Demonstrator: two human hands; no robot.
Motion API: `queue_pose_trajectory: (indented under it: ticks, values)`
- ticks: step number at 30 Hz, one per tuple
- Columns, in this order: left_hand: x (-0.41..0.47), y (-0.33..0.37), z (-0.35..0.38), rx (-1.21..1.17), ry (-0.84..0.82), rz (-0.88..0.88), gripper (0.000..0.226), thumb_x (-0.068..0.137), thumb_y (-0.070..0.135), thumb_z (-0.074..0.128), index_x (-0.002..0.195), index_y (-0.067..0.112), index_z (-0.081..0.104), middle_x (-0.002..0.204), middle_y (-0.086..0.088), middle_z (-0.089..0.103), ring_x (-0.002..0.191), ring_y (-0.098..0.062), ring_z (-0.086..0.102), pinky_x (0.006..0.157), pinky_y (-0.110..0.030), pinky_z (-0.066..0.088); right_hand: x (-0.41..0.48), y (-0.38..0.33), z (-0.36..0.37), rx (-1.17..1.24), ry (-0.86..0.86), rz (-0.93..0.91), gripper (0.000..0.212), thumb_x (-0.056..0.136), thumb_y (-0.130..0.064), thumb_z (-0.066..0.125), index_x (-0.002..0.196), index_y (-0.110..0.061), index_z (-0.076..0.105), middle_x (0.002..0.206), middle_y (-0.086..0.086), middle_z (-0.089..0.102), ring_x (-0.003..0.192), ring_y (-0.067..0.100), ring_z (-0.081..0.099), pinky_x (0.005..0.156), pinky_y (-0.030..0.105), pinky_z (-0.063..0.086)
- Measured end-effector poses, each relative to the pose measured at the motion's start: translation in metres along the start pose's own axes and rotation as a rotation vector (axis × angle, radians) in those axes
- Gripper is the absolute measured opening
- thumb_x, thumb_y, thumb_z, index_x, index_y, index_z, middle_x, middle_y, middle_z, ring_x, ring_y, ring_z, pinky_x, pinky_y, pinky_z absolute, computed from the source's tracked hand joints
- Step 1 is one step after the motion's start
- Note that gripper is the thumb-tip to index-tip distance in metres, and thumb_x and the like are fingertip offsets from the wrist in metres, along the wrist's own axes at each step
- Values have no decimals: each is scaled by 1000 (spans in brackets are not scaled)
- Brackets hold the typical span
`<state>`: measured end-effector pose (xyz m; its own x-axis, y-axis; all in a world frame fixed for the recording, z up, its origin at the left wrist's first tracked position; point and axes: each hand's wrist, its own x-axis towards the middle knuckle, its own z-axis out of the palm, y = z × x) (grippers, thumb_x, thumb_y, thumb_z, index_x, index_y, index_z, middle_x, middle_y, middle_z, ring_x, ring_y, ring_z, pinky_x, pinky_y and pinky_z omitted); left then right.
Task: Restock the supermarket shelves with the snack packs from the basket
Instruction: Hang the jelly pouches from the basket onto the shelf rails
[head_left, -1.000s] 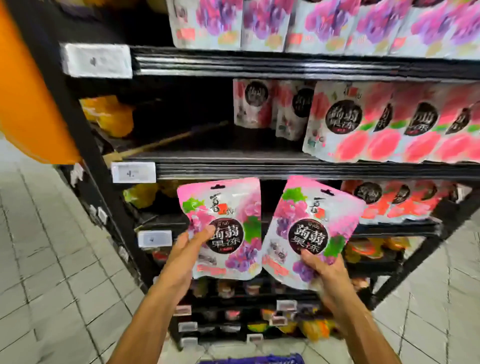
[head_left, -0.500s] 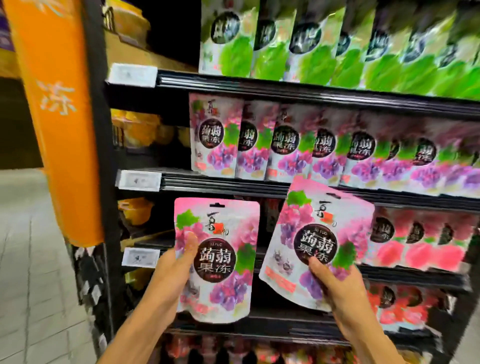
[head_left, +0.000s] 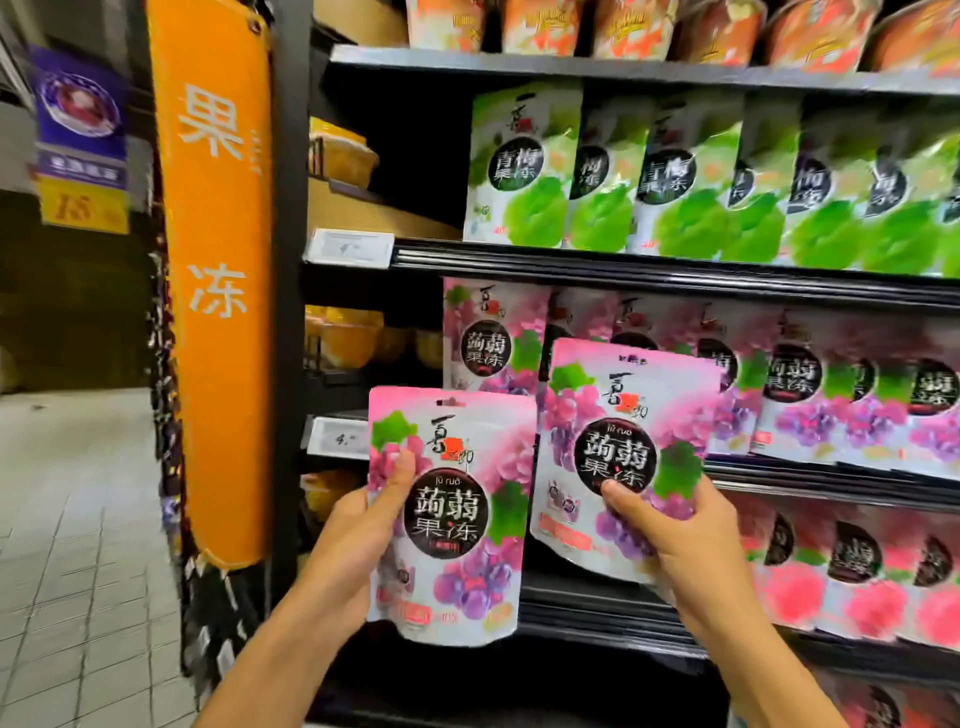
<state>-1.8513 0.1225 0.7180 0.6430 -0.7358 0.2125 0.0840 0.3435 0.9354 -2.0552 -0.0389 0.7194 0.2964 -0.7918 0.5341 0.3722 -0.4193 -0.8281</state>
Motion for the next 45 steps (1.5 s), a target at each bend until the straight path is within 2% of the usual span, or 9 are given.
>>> queue_pose_trajectory:
  ticks: [4, 10, 16, 23, 26, 31, 34, 38, 45]
  values:
    - [10, 8, -24, 36, 9, 4, 52, 76, 61, 56, 103, 20, 72, 93, 3, 78, 77, 0, 72, 57, -14, 51, 22, 3, 50, -36, -64, -42, 33, 66, -19, 89, 90, -12, 65, 64, 8, 69, 42, 14, 60, 35, 16, 35]
    - [26, 13, -59, 35, 2, -36, 53, 74, 62, 57, 103, 21, 73, 96, 4, 77, 79, 2, 70, 71, -22, 42, 64, 5, 114, -113, -61, -79, 33, 66, -25, 90, 88, -19, 66, 76, 5, 76, 60, 20, 71, 47, 28, 52]
    - [38, 16, -81, 29, -59, -63, 52, 72, 59, 56, 101, 19, 72, 90, 3, 78, 73, 1, 71, 52, -12, 51, 90, 3, 153, -111, -2, -62, 62, 53, -46, 89, 98, -9, 67, 77, 9, 75, 55, 18, 63, 48, 26, 44]
    - [46, 15, -92, 12, -106, -62, 45, 77, 58, 54, 99, 23, 71, 91, 5, 78, 75, 0, 72, 67, -22, 44, 94, 1, 184, -193, 80, -178, 32, 70, -26, 88, 87, -17, 62, 70, -4, 73, 52, 7, 63, 50, 25, 50]
    - [46, 14, -94, -2, -132, -70, 44, 78, 57, 54, 103, 24, 68, 93, 7, 77, 79, 1, 72, 61, -15, 49, 88, 3, 192, -267, 124, -274, 34, 74, -20, 86, 85, -13, 55, 55, -21, 65, 47, -12, 57, 43, 3, 37]
    - [46, 12, -97, -3, -157, -81, 48, 77, 57, 53, 109, 24, 66, 98, 5, 77, 84, -2, 72, 60, -13, 52, 77, 5, 195, -395, 158, -363, 43, 74, -28, 85, 91, -10, 49, 55, -9, 55, 49, -13, 48, 49, 4, 37]
    - [46, 9, -96, -7, -154, -94, 49, 78, 55, 54, 112, 23, 65, 101, 3, 77, 86, -6, 73, 69, -22, 51, 73, 7, 190, -427, 138, -407, 46, 76, -27, 84, 95, -6, 48, 63, -26, 65, 48, -10, 54, 44, 4, 36]
    - [45, 3, -93, -2, -152, -91, 46, 80, 54, 53, 110, 23, 67, 100, 3, 77, 87, -5, 72, 66, -18, 53, 70, 6, 185, -513, 117, -357, 60, 75, -42, 81, 109, -3, 50, 68, 8, 59, 50, 4, 39, 49, 22, 37]
    - [44, -7, -94, 18, -158, -118, 48, 80, 57, 54, 112, 24, 68, 104, 2, 76, 92, -7, 72, 76, -26, 49, 62, 9, 166, -587, 67, -325, 43, 80, -30, 78, 106, -16, 47, 79, -14, 62, 71, -5, 60, 55, 5, 41]
